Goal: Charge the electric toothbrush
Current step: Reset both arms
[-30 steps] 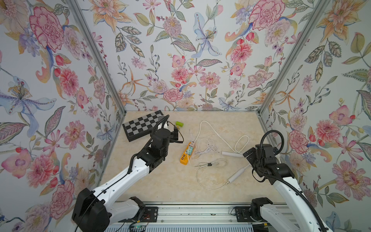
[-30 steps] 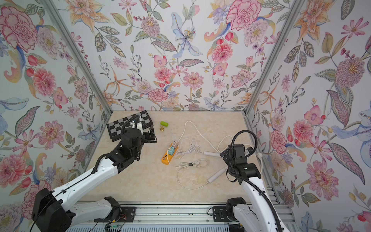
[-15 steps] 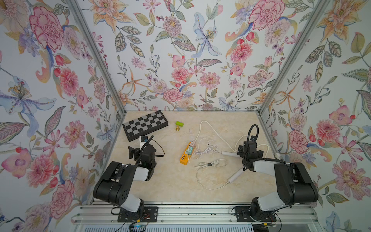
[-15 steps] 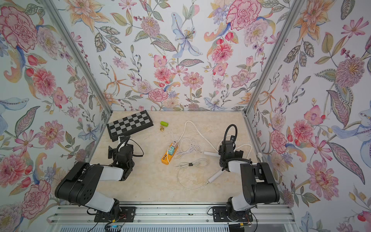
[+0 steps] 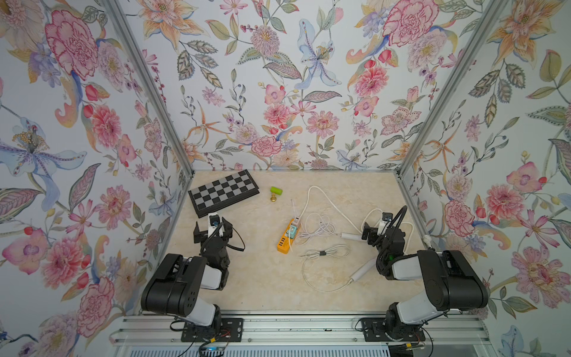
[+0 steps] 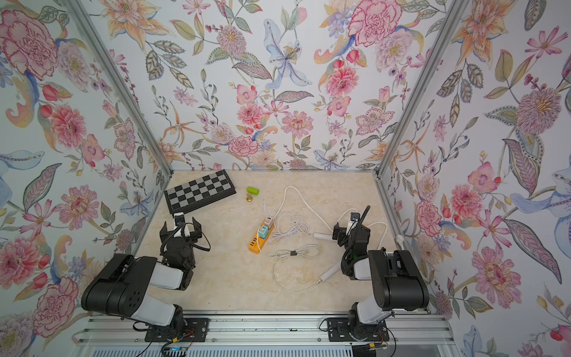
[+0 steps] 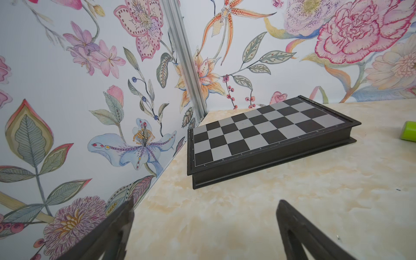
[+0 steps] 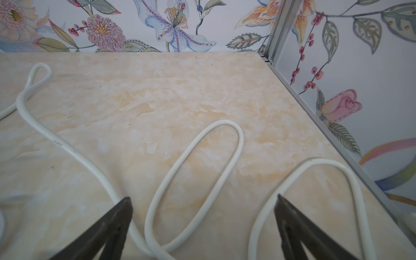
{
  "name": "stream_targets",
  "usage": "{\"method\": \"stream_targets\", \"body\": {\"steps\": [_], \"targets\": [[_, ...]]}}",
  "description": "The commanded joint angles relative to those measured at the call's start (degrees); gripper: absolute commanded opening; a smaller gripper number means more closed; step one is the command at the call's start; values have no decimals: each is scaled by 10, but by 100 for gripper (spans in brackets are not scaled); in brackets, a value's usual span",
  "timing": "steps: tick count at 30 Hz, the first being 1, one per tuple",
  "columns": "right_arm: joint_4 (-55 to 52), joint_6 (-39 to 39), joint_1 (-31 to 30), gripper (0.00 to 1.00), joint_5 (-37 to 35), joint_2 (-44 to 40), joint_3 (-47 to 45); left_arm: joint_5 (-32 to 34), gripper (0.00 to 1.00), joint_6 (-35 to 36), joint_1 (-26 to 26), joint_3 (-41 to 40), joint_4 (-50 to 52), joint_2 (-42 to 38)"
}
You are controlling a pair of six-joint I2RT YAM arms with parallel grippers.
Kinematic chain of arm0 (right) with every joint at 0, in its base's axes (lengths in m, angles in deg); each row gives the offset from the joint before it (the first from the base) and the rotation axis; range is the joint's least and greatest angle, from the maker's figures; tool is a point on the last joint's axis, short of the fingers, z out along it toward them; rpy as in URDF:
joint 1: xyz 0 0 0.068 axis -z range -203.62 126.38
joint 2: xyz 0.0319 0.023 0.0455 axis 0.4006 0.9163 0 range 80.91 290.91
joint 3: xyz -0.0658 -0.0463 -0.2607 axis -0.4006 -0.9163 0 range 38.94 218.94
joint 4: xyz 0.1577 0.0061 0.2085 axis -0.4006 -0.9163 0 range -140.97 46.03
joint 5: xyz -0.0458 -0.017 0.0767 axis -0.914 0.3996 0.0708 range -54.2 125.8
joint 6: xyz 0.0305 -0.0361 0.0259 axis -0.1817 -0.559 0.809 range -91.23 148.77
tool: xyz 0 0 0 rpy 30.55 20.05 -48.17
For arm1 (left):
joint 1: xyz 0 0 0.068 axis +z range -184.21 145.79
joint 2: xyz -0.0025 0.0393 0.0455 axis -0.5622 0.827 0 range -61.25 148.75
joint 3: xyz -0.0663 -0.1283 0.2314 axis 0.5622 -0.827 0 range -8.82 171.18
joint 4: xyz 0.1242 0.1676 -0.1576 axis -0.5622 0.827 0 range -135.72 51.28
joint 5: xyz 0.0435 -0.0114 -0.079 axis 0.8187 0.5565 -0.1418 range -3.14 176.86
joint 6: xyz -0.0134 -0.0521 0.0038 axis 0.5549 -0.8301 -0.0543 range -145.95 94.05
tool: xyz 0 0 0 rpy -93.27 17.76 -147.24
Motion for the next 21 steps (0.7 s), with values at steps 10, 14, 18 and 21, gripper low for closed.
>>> {"method": "stream_targets", "body": {"steps": [10,14,18,21], "targets": [[36,-11,2,100,25,-5,8,-57,99,-32,34,6,-18,9],[36,-11,2,100,25,-5,8,-59,99,-24,30,9,-19,12],[36,-11,2,100,25,-4,8,-67,99,-29,35,13,-9,11],[36,-11,2,100,25,-4,8,-99,99,-12,32,9,-14,11]]}}
